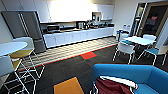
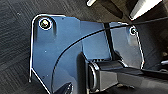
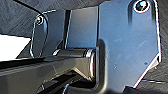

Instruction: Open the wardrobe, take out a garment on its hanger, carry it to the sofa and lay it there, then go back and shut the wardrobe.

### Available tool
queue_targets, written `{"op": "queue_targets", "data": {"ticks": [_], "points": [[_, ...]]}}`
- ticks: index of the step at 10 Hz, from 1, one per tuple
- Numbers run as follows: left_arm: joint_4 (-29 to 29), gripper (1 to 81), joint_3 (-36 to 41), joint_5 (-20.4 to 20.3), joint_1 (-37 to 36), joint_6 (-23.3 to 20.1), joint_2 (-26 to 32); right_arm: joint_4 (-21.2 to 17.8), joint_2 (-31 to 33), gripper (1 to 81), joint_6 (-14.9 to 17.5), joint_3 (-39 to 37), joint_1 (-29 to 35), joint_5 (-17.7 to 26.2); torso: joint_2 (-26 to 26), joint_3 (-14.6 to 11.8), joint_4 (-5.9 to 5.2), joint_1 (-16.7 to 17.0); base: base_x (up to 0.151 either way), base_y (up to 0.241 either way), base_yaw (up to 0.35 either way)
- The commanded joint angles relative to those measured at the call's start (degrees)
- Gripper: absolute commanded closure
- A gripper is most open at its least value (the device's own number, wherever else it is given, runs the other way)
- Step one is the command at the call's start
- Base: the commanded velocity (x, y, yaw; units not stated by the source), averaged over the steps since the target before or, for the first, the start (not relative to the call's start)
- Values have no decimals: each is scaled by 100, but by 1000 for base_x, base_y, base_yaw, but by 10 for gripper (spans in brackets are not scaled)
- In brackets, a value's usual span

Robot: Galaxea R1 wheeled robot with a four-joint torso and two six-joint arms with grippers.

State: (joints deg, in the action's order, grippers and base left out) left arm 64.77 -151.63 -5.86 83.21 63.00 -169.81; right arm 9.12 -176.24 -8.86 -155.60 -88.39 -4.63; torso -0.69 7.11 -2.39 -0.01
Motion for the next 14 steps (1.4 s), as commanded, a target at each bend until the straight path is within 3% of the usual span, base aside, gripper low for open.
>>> {"op": "queue_targets", "data": {"ticks": [1, 14], "points": [[53, 10, -7, 217, -222, -25, 9, -7, -63, 10, 16, 57, 230, 297, 0, 0, 0, 0, 0, 0, 260], [45, 10, -7, 244, -143, -16, 26, 55, -37, 10, 34, 31, 238, 296, 0, 0, 0, 0, 0, 0, 282]]}}
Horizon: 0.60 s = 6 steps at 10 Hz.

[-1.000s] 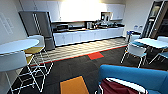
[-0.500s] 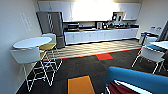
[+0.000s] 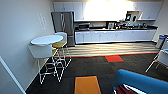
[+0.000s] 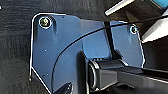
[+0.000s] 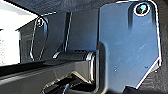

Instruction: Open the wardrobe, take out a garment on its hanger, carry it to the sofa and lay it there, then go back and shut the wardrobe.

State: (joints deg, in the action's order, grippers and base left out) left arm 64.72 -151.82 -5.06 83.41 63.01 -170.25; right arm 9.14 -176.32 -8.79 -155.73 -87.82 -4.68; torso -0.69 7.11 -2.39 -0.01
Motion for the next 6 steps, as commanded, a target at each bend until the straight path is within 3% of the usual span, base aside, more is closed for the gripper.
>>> {"op": "queue_targets", "data": {"ticks": [1, 6], "points": [[58, 10, 12, 146, -145, -17, 105, 61, -2, 10, 35, 88, 155, 284, 0, 0, 0, 0, 0, 0, 296], [67, 10, 30, -144, -22, -17, 210, 219, 621, 10, 44, 1098, 76, 213, 0, 0, 0, 0, 0, 0, 296]]}}
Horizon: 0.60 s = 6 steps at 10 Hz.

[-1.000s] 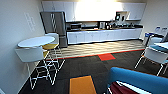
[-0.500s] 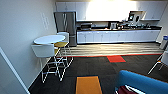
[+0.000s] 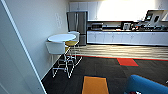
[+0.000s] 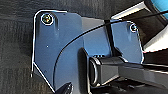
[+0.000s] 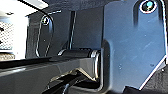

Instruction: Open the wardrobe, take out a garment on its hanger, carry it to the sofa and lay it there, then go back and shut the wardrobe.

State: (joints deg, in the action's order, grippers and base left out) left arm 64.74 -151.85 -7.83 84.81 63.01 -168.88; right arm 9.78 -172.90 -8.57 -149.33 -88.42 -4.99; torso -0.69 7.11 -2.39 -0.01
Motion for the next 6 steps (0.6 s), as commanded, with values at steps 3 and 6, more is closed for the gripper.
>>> {"op": "queue_targets", "data": {"ticks": [3, 6], "points": [[-14, 10, 50, -130, -118, 9, 248, 112, 491, 10, 13, 441, 170, 279, 0, 0, 0, 0, 0, 0, 298], [-41, 10, 23, -202, -83, 44, 398, 103, 772, 10, 4, 468, 135, 323, 0, 0, 0, 0, 0, 0, 299]]}}
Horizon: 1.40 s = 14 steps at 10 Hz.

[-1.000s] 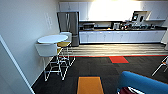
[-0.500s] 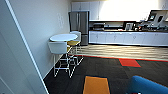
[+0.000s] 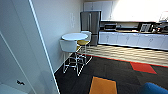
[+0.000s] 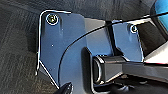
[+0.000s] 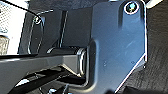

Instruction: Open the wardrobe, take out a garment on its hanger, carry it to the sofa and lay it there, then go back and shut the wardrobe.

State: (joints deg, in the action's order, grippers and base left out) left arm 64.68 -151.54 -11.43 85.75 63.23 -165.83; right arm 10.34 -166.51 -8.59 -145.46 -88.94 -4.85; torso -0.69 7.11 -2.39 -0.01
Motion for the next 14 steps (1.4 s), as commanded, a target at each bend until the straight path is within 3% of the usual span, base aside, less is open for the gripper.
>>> {"op": "queue_targets", "data": {"ticks": [1, 14], "points": [[-35, 10, -7, 159, -159, 22, 128, 39, 186, 10, -11, 80, 179, 309, 0, 0, 0, 0, 0, 0, 300], [27, 10, -7, 220, -150, 22, -64, 21, 98, 10, -46, -104, 135, 239, 0, 0, 0, 0, 0, 0, 301]]}}
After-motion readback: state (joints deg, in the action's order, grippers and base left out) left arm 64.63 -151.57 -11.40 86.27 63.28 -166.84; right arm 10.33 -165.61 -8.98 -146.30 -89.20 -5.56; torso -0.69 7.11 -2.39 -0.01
